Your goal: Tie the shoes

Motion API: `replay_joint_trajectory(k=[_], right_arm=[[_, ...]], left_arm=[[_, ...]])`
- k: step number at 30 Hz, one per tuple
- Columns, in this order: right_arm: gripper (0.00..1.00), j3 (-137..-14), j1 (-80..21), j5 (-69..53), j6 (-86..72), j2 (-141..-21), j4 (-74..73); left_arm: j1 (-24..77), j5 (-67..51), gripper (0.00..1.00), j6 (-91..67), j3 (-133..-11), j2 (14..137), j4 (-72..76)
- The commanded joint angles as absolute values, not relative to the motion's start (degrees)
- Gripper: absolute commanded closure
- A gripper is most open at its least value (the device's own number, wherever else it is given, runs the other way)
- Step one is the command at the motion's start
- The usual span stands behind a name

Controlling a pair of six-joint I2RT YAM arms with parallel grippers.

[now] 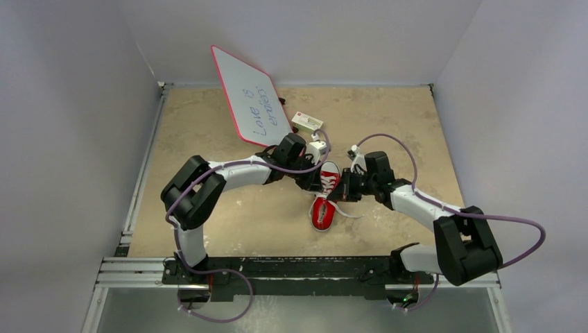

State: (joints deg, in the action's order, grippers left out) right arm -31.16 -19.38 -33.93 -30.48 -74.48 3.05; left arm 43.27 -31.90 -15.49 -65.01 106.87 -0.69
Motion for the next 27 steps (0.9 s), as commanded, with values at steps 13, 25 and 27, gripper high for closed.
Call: replay_joint_trajectory(k=[13,25,27], right_arm=[[1.0,-32.0,-19.4,-29.2,-37.7,-76.1,7.4],[1.0,-31.8,-19.4,-32.8,-34.2,-75.7,2.0],[1.0,-30.9,-19.3,-34.4,-33.7,-76.1,2.1]], left_arm=[[43.5,-38.3,1.0,-20.2,-63.7,102.2,7.2],[43.3,-32.6,0.79,-15.4,-68.5,104.7,-1.4],[43.3,-32.6,0.77,-15.0,-69.0,105.5,-2.2]])
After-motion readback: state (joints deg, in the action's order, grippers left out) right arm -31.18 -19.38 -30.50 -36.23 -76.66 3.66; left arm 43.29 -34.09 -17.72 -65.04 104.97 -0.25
